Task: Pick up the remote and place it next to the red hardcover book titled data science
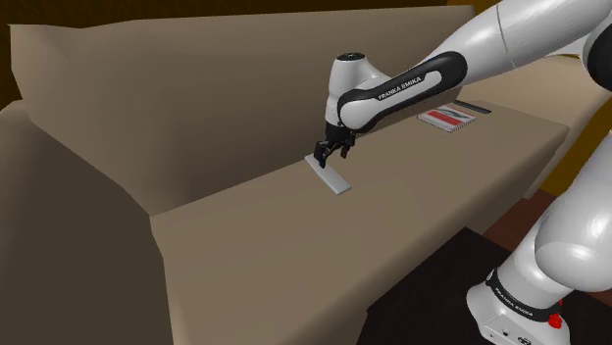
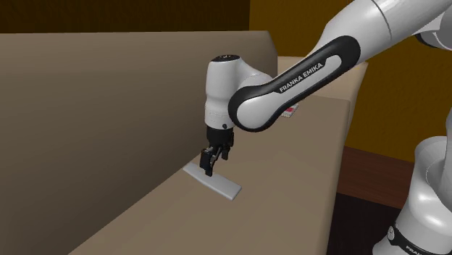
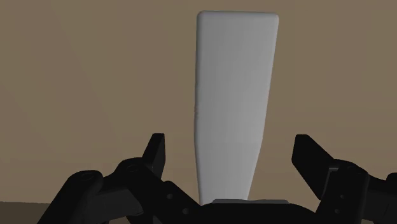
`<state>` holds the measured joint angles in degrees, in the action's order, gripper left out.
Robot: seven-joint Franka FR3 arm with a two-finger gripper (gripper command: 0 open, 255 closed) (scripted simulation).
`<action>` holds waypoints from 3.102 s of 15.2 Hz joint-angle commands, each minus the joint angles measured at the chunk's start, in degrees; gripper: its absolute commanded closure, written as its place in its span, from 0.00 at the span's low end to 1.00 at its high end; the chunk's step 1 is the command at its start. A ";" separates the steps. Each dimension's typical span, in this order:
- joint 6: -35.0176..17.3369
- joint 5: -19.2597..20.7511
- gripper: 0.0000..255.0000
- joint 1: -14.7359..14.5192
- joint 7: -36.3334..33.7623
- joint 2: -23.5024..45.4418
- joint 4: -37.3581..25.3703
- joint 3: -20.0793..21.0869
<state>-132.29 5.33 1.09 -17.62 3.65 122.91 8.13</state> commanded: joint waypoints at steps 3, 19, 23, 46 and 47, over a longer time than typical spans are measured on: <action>-3.10 1.27 0.00 -0.25 -2.00 5.80 -3.09 -0.16; -6.69 2.20 1.00 -0.32 -2.62 8.81 -2.45 -0.49; -6.69 2.20 1.00 -0.32 -2.62 8.81 -2.44 -0.49; 6.61 -0.30 1.00 -0.03 -0.36 1.57 -8.68 0.06; 7.33 -0.39 1.00 -0.02 -0.27 1.30 -9.13 0.07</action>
<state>-125.68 5.00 1.12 -17.86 5.16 114.29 8.14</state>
